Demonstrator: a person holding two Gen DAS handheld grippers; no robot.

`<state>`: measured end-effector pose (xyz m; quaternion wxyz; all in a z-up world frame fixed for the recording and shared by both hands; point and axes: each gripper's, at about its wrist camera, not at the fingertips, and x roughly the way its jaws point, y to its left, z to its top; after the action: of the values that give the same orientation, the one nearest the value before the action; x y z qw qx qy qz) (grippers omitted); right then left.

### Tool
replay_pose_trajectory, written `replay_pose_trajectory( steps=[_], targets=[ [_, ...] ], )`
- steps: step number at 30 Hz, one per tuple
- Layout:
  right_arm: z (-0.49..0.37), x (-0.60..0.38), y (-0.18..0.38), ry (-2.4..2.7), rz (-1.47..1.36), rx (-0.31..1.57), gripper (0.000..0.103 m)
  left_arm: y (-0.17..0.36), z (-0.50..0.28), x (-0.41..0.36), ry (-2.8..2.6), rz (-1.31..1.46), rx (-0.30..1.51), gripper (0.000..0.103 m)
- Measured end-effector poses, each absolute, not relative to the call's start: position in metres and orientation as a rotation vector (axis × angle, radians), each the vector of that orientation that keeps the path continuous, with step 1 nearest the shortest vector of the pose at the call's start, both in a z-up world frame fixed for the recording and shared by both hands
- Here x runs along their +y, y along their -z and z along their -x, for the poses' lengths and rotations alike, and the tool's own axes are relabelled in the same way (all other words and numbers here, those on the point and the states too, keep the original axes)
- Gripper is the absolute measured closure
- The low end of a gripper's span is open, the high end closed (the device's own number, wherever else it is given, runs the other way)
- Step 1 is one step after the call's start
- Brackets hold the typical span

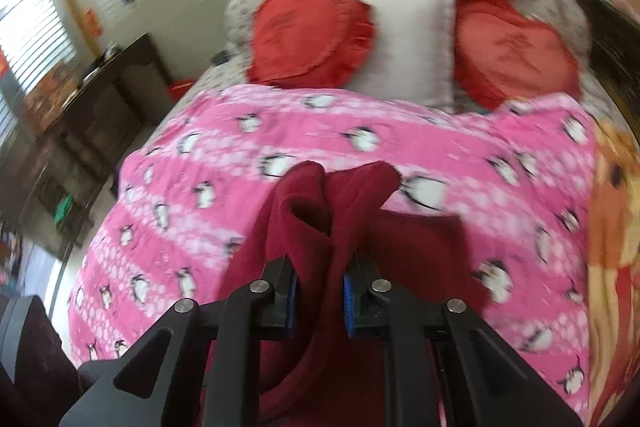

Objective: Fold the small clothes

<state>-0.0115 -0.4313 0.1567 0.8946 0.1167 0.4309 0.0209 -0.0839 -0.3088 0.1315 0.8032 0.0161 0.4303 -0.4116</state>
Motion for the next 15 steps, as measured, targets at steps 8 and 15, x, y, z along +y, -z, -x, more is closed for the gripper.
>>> replay_pose_trajectory(
  steps=[8, 15],
  targets=[
    [0.014, -0.488, -0.094, 0.075, -0.297, 0.962, 0.103, -0.107, 0.09, -0.337, 0.935, -0.007, 1.02, 0.052],
    [0.048, -0.509, -0.1, 0.103, -0.366, 0.916, 0.094, -0.142, 0.106, -0.281, 0.905, -0.142, 0.893, 0.032]
  ],
)
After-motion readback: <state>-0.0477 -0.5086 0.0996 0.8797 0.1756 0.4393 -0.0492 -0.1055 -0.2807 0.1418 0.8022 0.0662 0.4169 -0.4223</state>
